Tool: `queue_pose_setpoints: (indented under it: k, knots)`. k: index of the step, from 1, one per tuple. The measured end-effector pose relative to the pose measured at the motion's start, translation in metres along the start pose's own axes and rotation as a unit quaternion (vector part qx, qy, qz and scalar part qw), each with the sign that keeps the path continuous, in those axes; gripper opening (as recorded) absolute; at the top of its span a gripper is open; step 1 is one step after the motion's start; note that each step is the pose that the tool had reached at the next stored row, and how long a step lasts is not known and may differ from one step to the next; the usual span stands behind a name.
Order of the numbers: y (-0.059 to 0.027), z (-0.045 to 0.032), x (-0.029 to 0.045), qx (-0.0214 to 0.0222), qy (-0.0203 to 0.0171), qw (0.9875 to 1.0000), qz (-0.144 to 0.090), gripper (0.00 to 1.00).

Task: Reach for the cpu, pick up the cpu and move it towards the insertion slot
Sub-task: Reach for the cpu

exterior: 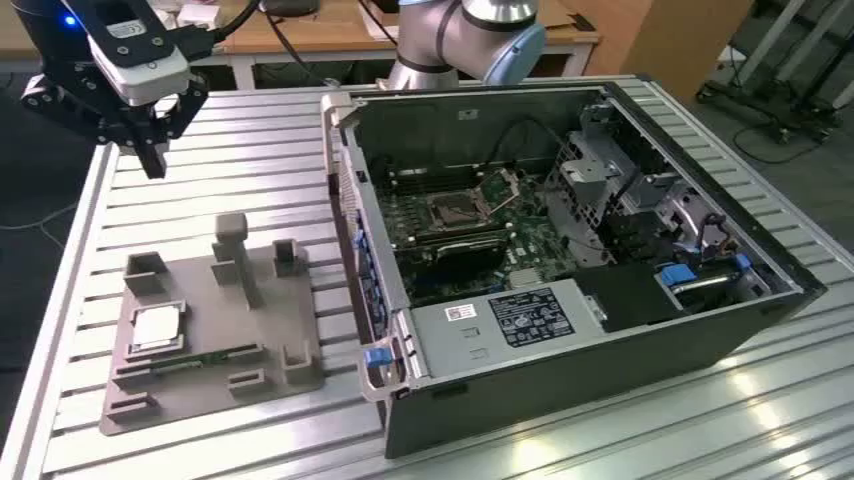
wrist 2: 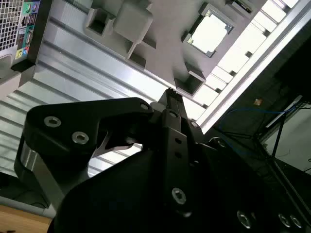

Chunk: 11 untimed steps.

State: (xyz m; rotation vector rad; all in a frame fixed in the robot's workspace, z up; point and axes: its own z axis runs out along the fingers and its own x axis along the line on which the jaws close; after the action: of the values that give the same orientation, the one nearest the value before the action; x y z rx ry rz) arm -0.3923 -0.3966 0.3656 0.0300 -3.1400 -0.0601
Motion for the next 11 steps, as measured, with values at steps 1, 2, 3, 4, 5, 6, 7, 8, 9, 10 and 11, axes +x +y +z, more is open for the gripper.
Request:
queue_pose_setpoints:
  k: [1,2,3,4,5,6,7,8,9,10,11]
  knots:
    - [0.0000,0.0000,0.0000,0.0000,0.0000,1.0000,0.000,0.11]
    - [0.0000,0.0000,0.0000,0.0000,0.0000,1.0000,0.000,0.11]
    - [0.0000,0.0000,0.0000,0.0000,0.0000,1.0000,0.000,0.11]
    - [0.0000,0.0000,0.0000,0.0000,0.0000,1.0000,0.000,0.11]
    - [0.0000,0.0000,0.0000,0.0000,0.0000,1.0000,0.000,0.11]
    - [0.0000,0.0000,0.0000,0.0000,0.0000,1.0000,0.000,0.11]
    - [0.0000,0.0000,0.0000,0.0000,0.0000,1.0000,0.000,0.11]
    - [0.0000,0.0000,0.0000,0.0000,0.0000,1.0000,0.000,0.11]
    - [0.0000,0.0000,0.0000,0.0000,0.0000,1.0000,0.000,0.11]
    - [0.0000,0.0000,0.0000,0.0000,0.0000,1.0000,0.000,0.11]
    - [0.0000,0.0000,0.0000,0.0000,0.0000,1.0000,0.000,0.11]
